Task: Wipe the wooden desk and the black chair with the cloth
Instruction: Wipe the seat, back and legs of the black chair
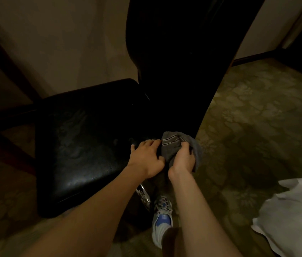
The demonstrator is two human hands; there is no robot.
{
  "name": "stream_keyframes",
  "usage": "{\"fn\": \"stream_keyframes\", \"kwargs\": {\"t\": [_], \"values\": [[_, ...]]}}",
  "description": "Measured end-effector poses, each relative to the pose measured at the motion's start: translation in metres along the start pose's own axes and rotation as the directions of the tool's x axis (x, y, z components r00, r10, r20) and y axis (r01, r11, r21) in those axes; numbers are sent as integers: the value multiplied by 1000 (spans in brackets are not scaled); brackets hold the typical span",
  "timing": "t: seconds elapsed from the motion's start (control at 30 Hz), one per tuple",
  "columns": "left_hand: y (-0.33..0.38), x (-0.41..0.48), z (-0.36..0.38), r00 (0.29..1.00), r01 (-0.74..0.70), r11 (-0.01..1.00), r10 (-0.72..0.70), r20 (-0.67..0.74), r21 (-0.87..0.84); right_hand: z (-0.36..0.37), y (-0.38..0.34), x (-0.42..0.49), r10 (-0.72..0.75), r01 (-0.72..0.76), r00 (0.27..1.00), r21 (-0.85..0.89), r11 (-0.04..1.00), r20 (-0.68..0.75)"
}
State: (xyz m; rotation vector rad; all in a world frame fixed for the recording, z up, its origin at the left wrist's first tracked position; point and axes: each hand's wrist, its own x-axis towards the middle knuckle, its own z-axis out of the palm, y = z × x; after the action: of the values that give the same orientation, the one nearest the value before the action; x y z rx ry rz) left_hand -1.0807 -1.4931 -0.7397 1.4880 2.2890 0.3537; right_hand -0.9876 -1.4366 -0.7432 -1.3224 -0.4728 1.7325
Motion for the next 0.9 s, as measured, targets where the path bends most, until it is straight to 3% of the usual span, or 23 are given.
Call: {"fn": "stream_keyframes", "kwargs": {"t": [0.13,0.53,0.8,0.9], "values": [[-6,-3,1,1000,-1,1000,1,-25,-19,6,3,-6,-83,90,993,-86,992,84],[-5,0,-1,1000,16,1000,-16,-6,-9,-4,2,8,159,-160,987,47,986,15],[-6,-11,-7,998,2,1000,-1,60,-18,-10,19,-3,205,-202,978,-67,977,44],[-11,-11,-5,996,-10,995,19,90,-99,-10,23,-7,208,-204,977,-88,975,38]]}}
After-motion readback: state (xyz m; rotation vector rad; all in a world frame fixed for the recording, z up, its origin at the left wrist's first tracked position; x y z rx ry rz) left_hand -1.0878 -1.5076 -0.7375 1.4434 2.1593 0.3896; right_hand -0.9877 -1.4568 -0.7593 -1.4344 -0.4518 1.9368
